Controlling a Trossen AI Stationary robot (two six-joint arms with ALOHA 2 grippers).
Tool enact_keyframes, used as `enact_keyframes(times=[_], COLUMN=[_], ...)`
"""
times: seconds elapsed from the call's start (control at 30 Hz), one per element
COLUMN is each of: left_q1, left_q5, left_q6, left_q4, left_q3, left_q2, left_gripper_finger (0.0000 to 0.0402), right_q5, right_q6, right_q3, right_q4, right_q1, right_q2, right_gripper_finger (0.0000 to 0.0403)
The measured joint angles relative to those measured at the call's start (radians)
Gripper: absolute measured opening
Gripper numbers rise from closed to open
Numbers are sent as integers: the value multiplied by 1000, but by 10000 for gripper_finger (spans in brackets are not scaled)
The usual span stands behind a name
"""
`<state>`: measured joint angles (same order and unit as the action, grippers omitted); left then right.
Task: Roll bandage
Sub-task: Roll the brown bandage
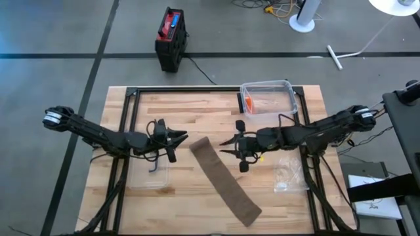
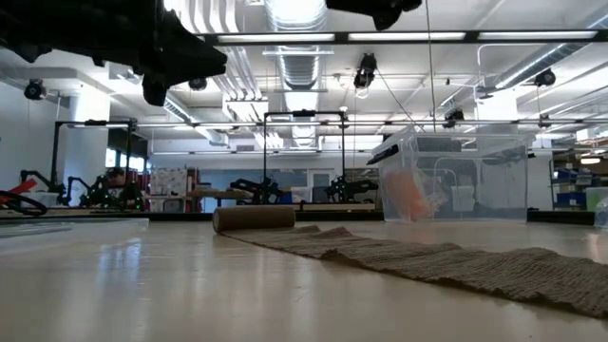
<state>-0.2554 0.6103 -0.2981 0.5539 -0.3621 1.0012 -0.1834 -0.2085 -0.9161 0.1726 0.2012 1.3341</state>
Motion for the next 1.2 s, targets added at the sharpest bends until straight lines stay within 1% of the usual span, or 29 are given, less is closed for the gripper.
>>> enact_keyframes(times=[0.17, 0.27, 0.33, 0.43, 0.5, 0.57, 0.67, 0.77, 0.83, 0.9, 1.0, 1.07, 1.2], left_q1=[0, -2, -7, -6, -6, -6, -6, -6, -5, -3, 16, 28, 31], left_q5=[0, -1, -24, -86, -126, -141, -142, -138, -116, -72, -38, -34, -33], left_q6=[-45, -78, -104, -128, -130, -131, -148, -229, -262, -262, -234, -210, -200], left_q4=[-34, -33, -44, -58, -66, -82, -168, -245, -305, -334, -328, -306, -309], left_q3=[0, 0, 0, 0, 0, 0, 0, 0, 0, 0, 0, 0, -2], left_q2=[0, 0, 0, 4, 5, 5, 2, 2, 12, 25, 38, 39, 34], left_gripper_finger=[118, 151, 174, 208, 225, 237, 242, 237, 230, 224, 220, 220, 225], right_q5=[0, -3, 0, 8, 1, -10, -22, -25, -26, -32, -67, -83, -79], right_q6=[-49, -75, -68, -10, 43, 97, 181, 253, 290, 303, 288, 239, 137], right_q3=[0, 0, 8, 38, 74, 120, 180, 201, 203, 203, 184, 161, 119], right_q4=[80, 121, 155, 213, 261, 318, 369, 352, 329, 330, 368, 367, 355], right_q1=[-34, -50, -53, -53, -49, -47, -47, -47, -47, -49, -53, -54, -53], right_q2=[89, 139, 163, 188, 196, 203, 221, 235, 243, 259, 284, 290, 314], right_gripper_finger=[78, 89, 105, 139, 164, 188, 221, 248, 262, 272, 282, 286, 293])
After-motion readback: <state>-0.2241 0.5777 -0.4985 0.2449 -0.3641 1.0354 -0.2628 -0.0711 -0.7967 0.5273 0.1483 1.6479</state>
